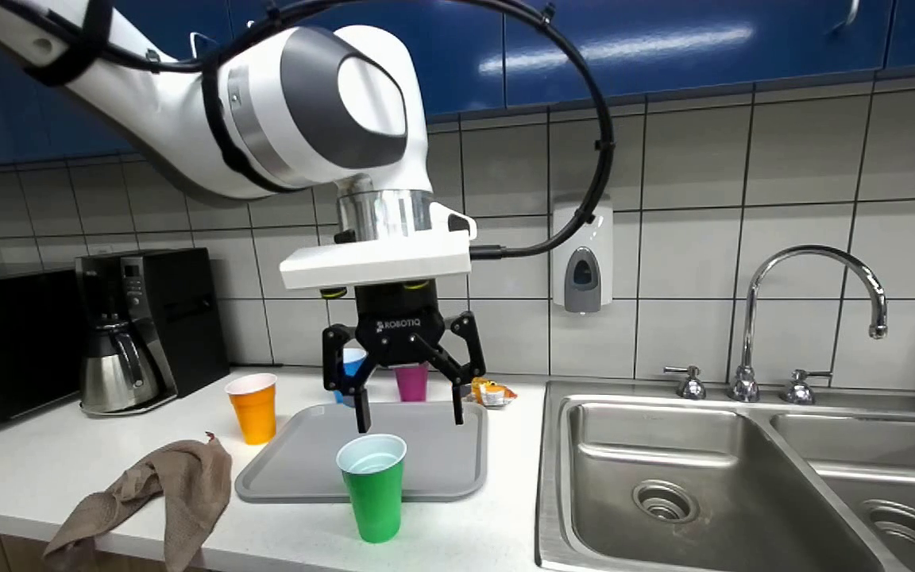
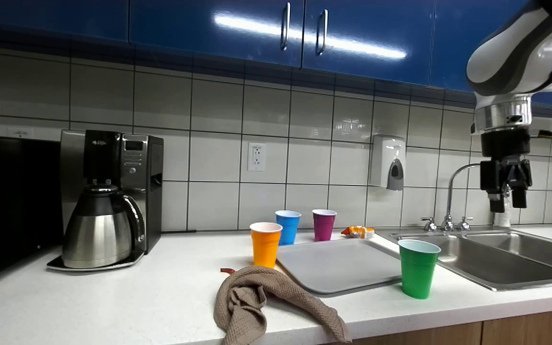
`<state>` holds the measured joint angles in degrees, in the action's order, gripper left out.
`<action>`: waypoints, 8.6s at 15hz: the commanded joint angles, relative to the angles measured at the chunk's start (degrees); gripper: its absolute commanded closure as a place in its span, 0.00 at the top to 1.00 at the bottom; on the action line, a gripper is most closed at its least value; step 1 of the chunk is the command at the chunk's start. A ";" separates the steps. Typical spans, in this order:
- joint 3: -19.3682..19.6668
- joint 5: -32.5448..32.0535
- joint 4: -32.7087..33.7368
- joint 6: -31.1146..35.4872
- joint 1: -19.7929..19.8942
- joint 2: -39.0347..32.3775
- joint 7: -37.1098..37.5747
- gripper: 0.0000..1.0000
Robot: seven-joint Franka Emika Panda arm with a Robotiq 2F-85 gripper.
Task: Put the cups on the grey tray.
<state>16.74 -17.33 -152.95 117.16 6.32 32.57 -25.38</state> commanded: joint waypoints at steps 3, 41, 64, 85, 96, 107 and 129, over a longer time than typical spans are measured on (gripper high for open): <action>-2.85 3.47 -1.58 10.57 -0.40 -5.97 5.39 1.00; -9.85 5.14 4.38 25.98 0.02 -28.39 26.18 0.35; -9.01 16.08 7.26 11.96 -1.15 -18.11 16.15 0.01; -9.37 25.04 21.75 15.40 -0.75 -36.12 23.25 0.01; -10.14 26.09 24.57 17.07 -0.79 -40.31 27.12 0.01; -10.12 25.33 23.28 14.22 -0.57 -38.27 26.11 0.81; -10.57 16.35 23.16 9.70 -1.49 -33.83 23.61 1.00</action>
<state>6.58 -0.97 -129.88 127.00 4.41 -1.26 -1.77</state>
